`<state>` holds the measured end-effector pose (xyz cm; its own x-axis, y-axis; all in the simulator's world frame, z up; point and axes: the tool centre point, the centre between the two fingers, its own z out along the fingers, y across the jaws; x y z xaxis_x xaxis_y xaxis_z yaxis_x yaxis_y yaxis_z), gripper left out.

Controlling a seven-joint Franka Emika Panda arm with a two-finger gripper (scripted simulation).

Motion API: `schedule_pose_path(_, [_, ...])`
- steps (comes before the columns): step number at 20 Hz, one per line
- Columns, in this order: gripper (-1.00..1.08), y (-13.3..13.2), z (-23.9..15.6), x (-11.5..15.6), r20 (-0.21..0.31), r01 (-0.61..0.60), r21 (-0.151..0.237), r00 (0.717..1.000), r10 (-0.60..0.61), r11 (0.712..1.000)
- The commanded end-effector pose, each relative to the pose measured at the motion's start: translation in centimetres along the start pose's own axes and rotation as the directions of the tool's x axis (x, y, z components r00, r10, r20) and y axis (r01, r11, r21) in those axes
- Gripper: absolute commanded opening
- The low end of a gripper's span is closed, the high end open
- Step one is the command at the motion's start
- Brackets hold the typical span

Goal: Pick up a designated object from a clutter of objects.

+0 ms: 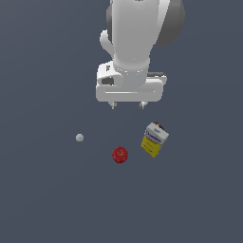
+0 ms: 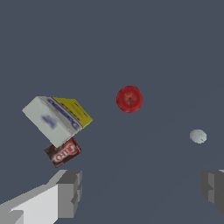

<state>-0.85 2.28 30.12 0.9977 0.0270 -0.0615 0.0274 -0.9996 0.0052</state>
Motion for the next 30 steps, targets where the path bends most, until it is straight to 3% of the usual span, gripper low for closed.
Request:
schedule_pose_path(1, [1.00, 0.0, 0.0, 0.0, 0.000, 0.000, 0.000, 1.000, 0.000, 1.000])
schedule_pose_path(17, [1.00, 0.0, -0.6, 1.3, -0.022, 0.053, -0.020, 0.998, -0.054, 0.998])
schedule_pose_path(24, [1.00, 0.4, 2.5, 3.0, -0.028, 0.109, -0.019, 0.994, -0.109, 0.994])
schedule_pose_path(30, [1.00, 1.2, 7.6, 5.1, -0.036, 0.194, -0.017, 0.980, -0.194, 0.981])
